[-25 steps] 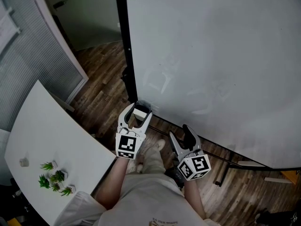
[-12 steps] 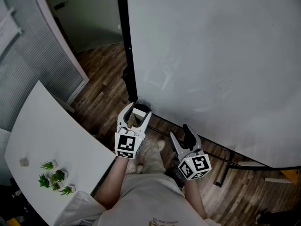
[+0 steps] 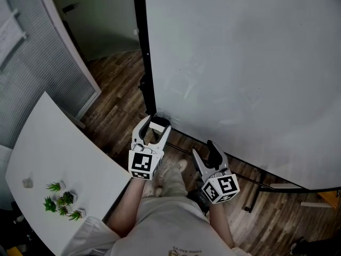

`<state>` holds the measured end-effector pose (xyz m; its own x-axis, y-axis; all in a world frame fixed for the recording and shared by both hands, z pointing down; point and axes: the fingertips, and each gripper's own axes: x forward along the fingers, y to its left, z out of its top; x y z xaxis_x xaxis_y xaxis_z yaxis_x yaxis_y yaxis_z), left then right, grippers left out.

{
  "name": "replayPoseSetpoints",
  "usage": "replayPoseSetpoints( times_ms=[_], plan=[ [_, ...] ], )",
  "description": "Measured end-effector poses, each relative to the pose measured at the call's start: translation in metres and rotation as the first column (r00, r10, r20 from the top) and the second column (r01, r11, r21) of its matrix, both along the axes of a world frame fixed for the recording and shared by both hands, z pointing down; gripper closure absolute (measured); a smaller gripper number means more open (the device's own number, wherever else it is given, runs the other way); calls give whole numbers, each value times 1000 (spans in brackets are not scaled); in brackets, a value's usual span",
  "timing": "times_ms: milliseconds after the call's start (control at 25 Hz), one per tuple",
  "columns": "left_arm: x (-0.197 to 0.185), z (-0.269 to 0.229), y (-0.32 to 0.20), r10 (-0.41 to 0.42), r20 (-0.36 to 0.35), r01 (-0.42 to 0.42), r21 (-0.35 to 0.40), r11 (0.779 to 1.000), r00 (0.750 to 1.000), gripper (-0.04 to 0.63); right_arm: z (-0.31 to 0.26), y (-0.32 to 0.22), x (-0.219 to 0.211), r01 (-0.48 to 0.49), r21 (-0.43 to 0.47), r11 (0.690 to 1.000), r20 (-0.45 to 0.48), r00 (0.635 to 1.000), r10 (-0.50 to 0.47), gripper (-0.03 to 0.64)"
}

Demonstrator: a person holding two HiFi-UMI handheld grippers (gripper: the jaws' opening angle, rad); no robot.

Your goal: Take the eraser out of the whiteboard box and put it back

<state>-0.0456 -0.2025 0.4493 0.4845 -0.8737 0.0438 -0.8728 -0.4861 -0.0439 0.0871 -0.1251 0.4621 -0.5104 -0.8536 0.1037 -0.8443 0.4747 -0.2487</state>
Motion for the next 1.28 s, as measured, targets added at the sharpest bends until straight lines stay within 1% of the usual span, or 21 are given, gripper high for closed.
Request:
replayPoseSetpoints(
  times_ms=[1000, 1280],
  plan=[
    [-12, -23, 20, 1, -52, 1, 40, 999, 999, 328, -15, 9, -10, 13, 42, 999, 0, 1000, -13, 354],
    [-16, -30, 28, 0, -49, 3, 54, 999, 999, 328, -19, 15, -13, 11, 53, 999, -3, 1000, -11, 354]
  ],
)
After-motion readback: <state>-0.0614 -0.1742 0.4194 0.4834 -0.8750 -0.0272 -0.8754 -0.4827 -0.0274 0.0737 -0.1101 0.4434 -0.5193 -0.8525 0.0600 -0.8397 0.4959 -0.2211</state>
